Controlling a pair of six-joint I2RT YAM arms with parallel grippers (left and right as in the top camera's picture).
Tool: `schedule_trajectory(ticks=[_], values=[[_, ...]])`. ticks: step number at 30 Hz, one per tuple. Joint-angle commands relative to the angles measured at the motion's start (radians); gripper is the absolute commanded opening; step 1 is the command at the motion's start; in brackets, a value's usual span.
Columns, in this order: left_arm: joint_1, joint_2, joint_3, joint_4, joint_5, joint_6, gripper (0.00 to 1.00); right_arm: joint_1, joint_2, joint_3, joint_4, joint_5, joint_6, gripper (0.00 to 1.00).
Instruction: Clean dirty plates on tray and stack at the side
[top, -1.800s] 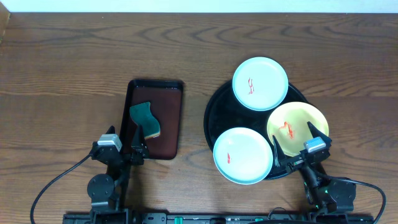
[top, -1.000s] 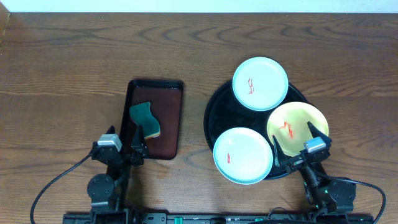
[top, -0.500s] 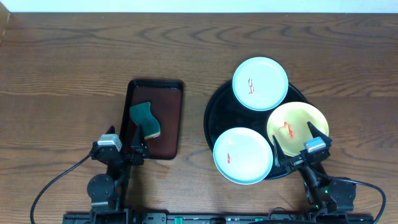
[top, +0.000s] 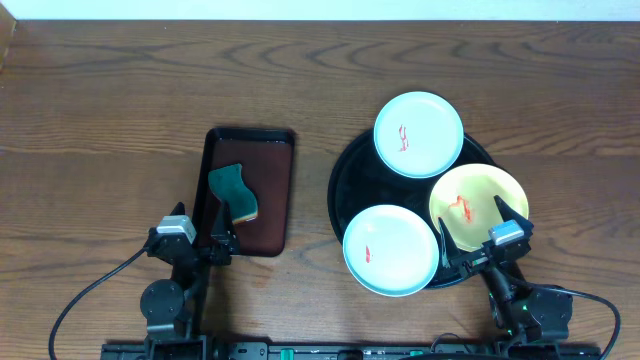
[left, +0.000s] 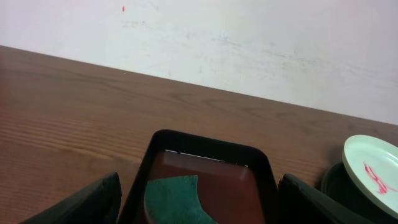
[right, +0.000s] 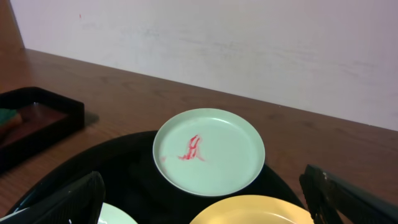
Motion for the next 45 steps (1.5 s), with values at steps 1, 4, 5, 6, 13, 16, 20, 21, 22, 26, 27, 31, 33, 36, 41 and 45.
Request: schedule_trajectory(ticks=[1,4,5,6,13,16,20,21,22,26,27,31,33,36,41,45], values=[[-0.002,-0.005,-0.008,-0.048,0.01,0.01,0.81,-0.01,-0.005,-0.003,-0.001,0.002,-0.011,0.99],[-0.002,-0.005,-0.008,-0.048,0.01,0.01,0.81,-0.011,-0.005,-0.003,-0.001,0.002,-0.011,0.99],[-0.002,-0.005,-0.008,-0.048,0.01,0.01,0.82,-0.011,-0.005,-0.003,-0.001,0.003,-0.011,0.99],[-0.002,-0.005,-0.008,-0.048,0.01,0.01,0.81,-0.011,-0.005,-0.003,-0.001,0.002,-0.011,0.99],[-0.002,-0.005,-0.008,-0.044,0.006,0.017,0.82,-0.011,-0.005,-0.003,-0.001,0.002,-0.011,0.99],[-0.001,-0.005,-0.008,-0.022,-0.012,0.022,0.81,-0.011,-0.005,-0.003,-0.001,0.002,-0.011,0.99],[-0.002,-0.005,-0.008,-0.022,0.037,0.013,0.82,-0.011,-0.005,-0.003,-0.001,0.002,-0.011,0.99],[-0.001,-0.005,-0.008,-0.022,0.06,0.013,0.81,-0.01,-0.005,-0.003,0.001,-0.004,-0.01,0.99],[-0.002,-0.005,-0.008,-0.021,0.088,0.013,0.81,-0.01,-0.005,-0.003,0.004,-0.025,-0.01,0.99],[-0.001,-0.005,-0.008,-0.021,0.152,0.013,0.81,-0.01,-0.005,-0.003,0.002,-0.054,-0.01,0.99],[-0.001,-0.005,-0.008,-0.021,0.152,0.013,0.82,-0.011,-0.005,-0.003,0.002,-0.054,-0.01,0.99],[-0.001,-0.005,-0.007,0.017,0.153,-0.005,0.81,-0.01,-0.005,-0.003,0.008,-0.092,-0.01,0.99],[-0.001,-0.005,-0.007,0.06,0.153,-0.05,0.81,-0.01,-0.005,-0.003,0.009,-0.125,-0.01,0.99],[-0.001,-0.005,-0.002,0.134,0.15,-0.055,0.81,-0.01,-0.005,-0.003,0.011,-0.166,0.024,0.99],[-0.001,0.001,0.059,0.224,0.149,-0.055,0.81,-0.01,-0.004,0.074,0.029,-0.195,0.05,0.99],[-0.001,0.084,0.215,0.126,0.149,-0.055,0.81,-0.011,0.052,0.233,0.002,-0.181,0.05,0.99]])
